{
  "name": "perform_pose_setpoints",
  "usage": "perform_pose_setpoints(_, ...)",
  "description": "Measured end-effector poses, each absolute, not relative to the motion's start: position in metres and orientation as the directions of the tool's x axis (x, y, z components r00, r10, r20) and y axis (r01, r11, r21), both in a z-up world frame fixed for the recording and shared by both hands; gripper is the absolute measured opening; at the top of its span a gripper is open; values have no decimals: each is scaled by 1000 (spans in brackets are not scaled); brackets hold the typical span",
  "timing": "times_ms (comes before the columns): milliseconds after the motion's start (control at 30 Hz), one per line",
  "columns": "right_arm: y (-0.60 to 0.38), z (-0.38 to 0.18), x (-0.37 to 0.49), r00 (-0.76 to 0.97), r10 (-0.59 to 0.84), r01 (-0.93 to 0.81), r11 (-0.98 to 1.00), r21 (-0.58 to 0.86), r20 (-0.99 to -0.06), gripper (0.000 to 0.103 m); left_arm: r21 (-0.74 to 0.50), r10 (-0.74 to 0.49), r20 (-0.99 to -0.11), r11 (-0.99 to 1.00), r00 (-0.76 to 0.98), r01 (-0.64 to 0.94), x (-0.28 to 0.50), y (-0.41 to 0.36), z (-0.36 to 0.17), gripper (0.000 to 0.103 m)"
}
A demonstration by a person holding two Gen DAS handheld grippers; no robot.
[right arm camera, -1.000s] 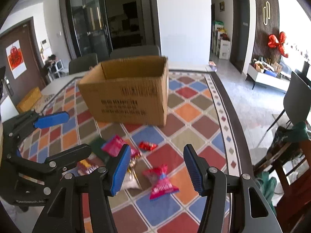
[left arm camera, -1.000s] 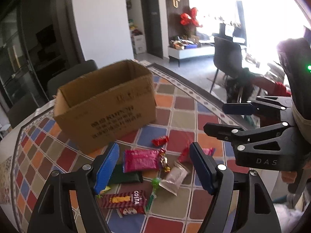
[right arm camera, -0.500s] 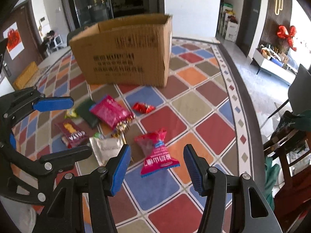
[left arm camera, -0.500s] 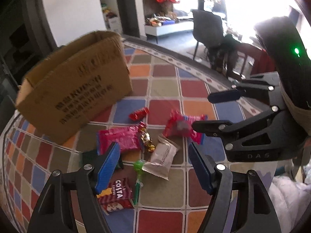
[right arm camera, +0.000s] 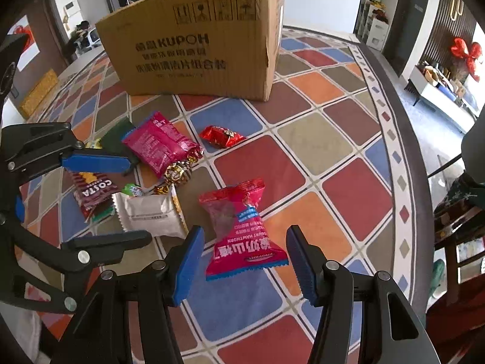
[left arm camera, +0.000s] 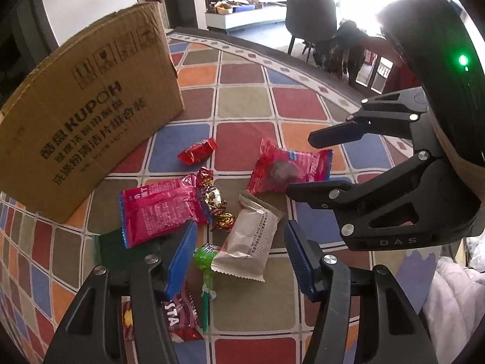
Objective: Organize snacks
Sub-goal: 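Grasp the red-and-white candy bag with the right tool while the left tool grasps the white pack, then carry both packs over the cardboard box and open both tools to release them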
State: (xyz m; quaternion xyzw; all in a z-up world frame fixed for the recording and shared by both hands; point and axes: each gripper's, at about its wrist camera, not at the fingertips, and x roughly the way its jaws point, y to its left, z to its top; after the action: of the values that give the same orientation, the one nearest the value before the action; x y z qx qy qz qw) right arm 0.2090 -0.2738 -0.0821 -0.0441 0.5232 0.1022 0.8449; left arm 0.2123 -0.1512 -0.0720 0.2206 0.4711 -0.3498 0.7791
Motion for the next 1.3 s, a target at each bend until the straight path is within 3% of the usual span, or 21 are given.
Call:
perform_pose_setpoints(233,-273,-93,218,401,143,-218,974,58,-905,57,19,-318,-901,651,296,759,214,-157,-82,52)
perform_pose_setpoints(333,-272,-95,217,395,150,-218,974,66,-907,57,15,-311,-906,656,289,754,214,-159,-86,46)
perform_pose_setpoints(600,-273,-97,212,392,158,-204,976,82,-906,44,-25,-320,-908,685,270,728,215,-159,-90,30)
perform_pose_setpoints(667,-275,-96,210,396,164,-198,976,90,-904,38,-34,-325,-905,699,275,714,214,-158,-90,29)
perform_pose_setpoints(1300,-273,-56,196,515,189,-153,980,127,-836,38,-103,-392,-822,817,414,568,206,-124,-43,29)
